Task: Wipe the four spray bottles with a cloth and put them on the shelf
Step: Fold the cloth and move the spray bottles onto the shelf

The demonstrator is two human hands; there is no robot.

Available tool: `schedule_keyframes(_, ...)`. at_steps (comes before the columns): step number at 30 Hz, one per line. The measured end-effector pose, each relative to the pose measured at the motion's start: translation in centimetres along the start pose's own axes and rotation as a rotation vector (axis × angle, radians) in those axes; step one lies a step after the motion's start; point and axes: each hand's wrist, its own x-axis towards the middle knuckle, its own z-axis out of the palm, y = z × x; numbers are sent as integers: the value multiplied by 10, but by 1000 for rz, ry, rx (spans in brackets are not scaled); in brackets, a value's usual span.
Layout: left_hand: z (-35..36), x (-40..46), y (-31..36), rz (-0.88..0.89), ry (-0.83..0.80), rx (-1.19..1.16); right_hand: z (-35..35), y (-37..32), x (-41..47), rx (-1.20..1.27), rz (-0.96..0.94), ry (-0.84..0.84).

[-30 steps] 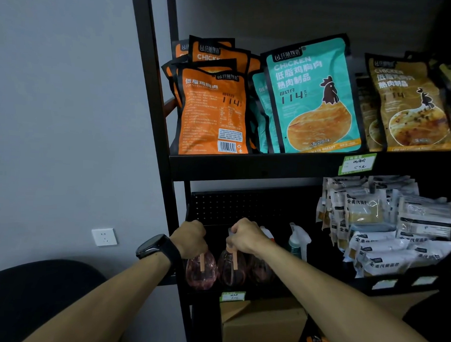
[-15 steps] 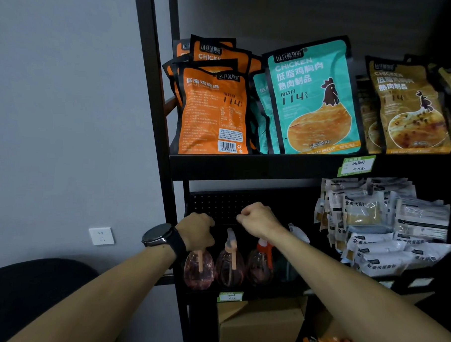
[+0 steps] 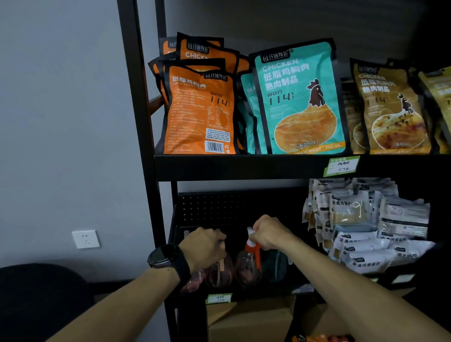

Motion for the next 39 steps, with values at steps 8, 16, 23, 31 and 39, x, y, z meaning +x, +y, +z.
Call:
schedule_keyframes(8, -3, -2, 1, 6, 1, -37, -1, 0, 3, 42, -9, -1)
schedule_keyframes(16, -16, -7, -13, -1, 21, -100, -40, 24, 2, 46, -15, 289)
schedule_keyframes(23, -20, -10, -14, -56, 34, -103, -26, 53, 15, -24, 133, 28)
schedule_keyframes(31, -24, -12, -11, -53, 47, -70, -23, 52, 12, 17, 135, 50)
schedule_keyframes(39, -32, -14, -8, -59, 37, -93, -28, 33, -8, -35, 24, 247)
